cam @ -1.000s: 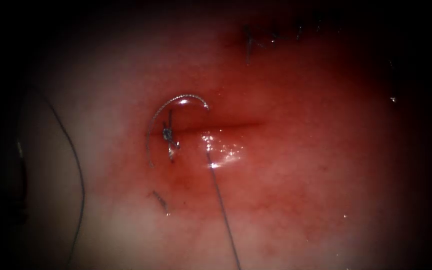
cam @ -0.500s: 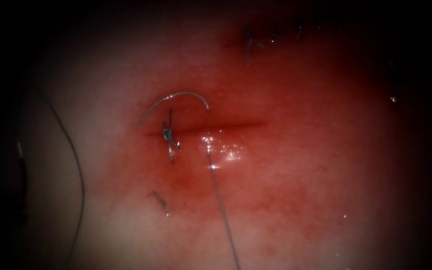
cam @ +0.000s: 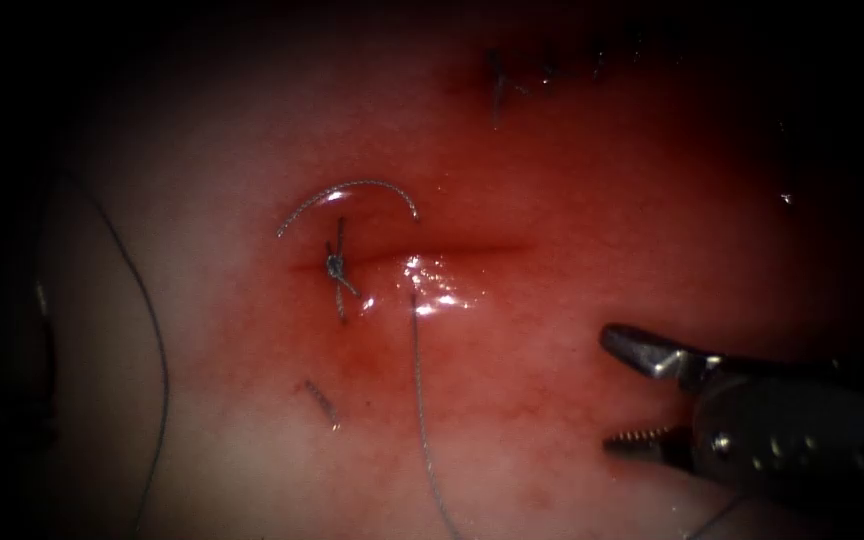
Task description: Wound Closure
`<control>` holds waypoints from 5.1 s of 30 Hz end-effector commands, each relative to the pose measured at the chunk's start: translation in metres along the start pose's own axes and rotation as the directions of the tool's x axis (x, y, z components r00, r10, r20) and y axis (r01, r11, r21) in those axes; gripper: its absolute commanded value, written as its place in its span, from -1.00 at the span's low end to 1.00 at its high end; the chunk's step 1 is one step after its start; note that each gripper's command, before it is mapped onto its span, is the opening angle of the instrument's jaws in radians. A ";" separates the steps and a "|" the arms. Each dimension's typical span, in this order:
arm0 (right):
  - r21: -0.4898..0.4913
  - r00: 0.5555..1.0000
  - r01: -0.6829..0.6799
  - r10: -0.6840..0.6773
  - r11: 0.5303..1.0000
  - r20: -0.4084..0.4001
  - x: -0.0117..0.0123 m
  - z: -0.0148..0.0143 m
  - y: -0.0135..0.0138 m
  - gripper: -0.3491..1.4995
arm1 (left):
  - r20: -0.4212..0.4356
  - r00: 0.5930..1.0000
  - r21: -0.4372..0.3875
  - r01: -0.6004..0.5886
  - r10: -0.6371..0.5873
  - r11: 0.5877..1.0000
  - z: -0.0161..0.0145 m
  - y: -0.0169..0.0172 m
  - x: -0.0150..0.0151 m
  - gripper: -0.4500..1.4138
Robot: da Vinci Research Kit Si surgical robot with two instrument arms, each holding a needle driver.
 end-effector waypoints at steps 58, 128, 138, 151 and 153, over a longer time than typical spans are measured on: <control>-0.008 0.952 -0.290 0.287 0.957 -0.110 0.0010 0.0225 0.0025 -1.00 | -0.002 1.000 -0.002 0.000 0.000 1.000 0.0009 0.0001 0.0001 -1.00; 0.191 0.937 -0.247 0.284 0.950 -0.204 -0.0040 0.0102 0.0112 0.50 | -0.076 0.982 0.187 -0.157 0.174 0.970 0.0077 -0.0034 0.0029 0.59; 0.173 0.965 -0.208 0.231 0.963 -0.127 -0.0048 0.0094 0.0114 0.51 | 0.021 0.823 0.244 -0.555 0.568 0.795 0.0168 0.0018 0.0078 -0.37; 0.181 0.966 -0.184 0.212 0.966 -0.146 -0.0047 0.0096 0.0113 0.48 | -0.005 0.698 0.241 -0.695 0.717 0.678 0.0241 0.0035 0.0078 0.23; 0.186 0.965 -0.183 0.213 0.965 -0.154 -0.0045 0.0097 0.0113 0.48 | -0.019 0.672 0.251 -0.714 0.741 0.654 0.0241 0.0042 0.0084 0.26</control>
